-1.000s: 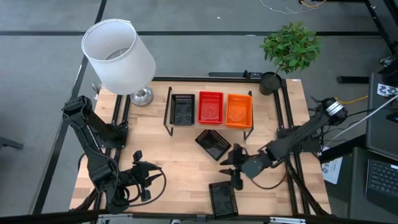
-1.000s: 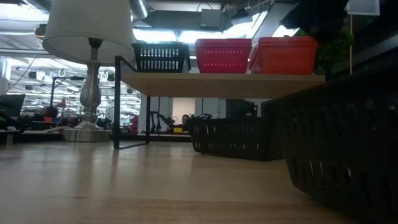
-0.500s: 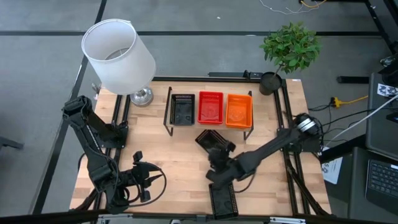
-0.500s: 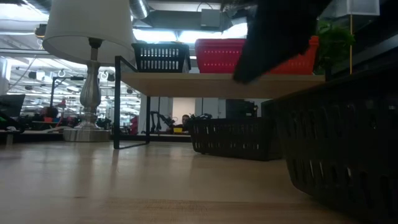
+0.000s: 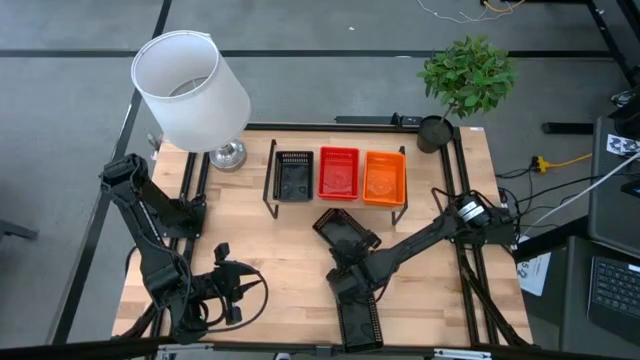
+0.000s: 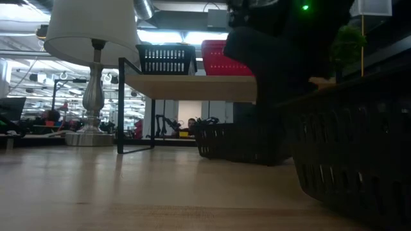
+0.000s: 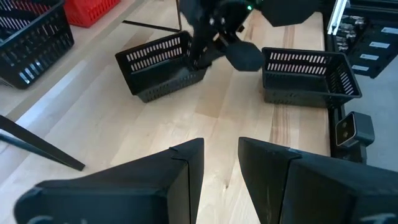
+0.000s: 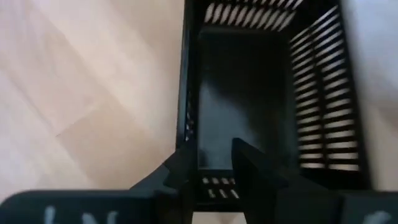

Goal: Stack baskets on shelf by color
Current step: Stack the top black bin on top of the black bin on the shelf

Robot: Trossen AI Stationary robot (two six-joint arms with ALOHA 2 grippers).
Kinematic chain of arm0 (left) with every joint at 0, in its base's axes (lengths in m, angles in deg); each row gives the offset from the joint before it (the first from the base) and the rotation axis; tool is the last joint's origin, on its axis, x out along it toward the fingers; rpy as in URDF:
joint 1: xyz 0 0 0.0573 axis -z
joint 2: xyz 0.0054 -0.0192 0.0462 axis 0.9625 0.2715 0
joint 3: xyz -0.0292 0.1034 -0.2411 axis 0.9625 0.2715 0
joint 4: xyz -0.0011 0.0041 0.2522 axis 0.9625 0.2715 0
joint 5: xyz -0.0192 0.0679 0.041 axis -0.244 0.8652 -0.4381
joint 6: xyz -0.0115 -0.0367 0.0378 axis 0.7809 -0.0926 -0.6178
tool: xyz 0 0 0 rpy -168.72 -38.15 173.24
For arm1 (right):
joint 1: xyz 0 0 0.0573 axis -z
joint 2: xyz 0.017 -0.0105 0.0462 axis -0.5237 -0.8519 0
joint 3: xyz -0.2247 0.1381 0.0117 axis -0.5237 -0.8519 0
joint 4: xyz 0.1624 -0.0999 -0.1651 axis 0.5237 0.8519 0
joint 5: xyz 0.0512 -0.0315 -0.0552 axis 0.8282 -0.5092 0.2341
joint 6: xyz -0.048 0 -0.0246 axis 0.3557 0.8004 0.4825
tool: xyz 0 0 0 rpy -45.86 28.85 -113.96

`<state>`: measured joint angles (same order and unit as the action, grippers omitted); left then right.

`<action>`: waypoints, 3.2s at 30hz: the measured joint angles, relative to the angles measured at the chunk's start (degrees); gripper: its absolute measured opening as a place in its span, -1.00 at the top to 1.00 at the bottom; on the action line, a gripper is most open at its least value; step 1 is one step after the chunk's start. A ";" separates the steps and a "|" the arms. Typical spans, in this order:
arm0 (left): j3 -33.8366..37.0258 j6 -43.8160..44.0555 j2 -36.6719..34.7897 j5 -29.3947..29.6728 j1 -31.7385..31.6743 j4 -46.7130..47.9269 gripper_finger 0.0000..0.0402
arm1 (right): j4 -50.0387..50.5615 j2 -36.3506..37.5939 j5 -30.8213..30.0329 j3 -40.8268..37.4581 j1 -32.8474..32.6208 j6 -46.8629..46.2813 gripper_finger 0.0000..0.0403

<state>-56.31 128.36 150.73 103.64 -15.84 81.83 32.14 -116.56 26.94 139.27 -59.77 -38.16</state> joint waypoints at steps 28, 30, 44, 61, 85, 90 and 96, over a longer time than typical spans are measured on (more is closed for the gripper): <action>0.02 -21.20 2.76 -14.17 -13.68 -19.43 0.54 | -10.17 15.52 -10.44 0.04 -13.52 11.13 0.51; 0.02 -24.15 4.02 -19.35 -17.06 -22.97 0.53 | -3.14 15.89 -9.89 0.04 -14.61 4.39 0.51; 0.07 -24.43 5.31 -25.07 -17.71 -27.18 0.51 | 9.73 3.95 1.87 -4.50 -5.44 -16.70 0.53; -0.02 -23.60 5.27 -29.38 -17.14 -19.75 0.51 | -11.43 3.71 2.20 3.86 -6.89 15.47 0.52; -0.02 -30.24 17.47 -38.48 -24.75 -16.18 0.31 | 36.03 4.89 -3.58 15.15 -27.31 -27.46 0.55; -0.02 -30.21 18.48 -38.07 -25.26 -15.55 0.31 | 36.08 4.87 -3.59 15.10 -27.28 -27.48 0.55; -0.15 -29.98 20.60 -38.79 -26.08 -17.16 0.31 | 35.98 4.87 -3.58 15.10 -27.29 -27.48 0.55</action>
<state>-56.46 98.38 171.33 64.85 -41.91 64.67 68.11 -111.69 23.36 154.37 -87.07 -65.64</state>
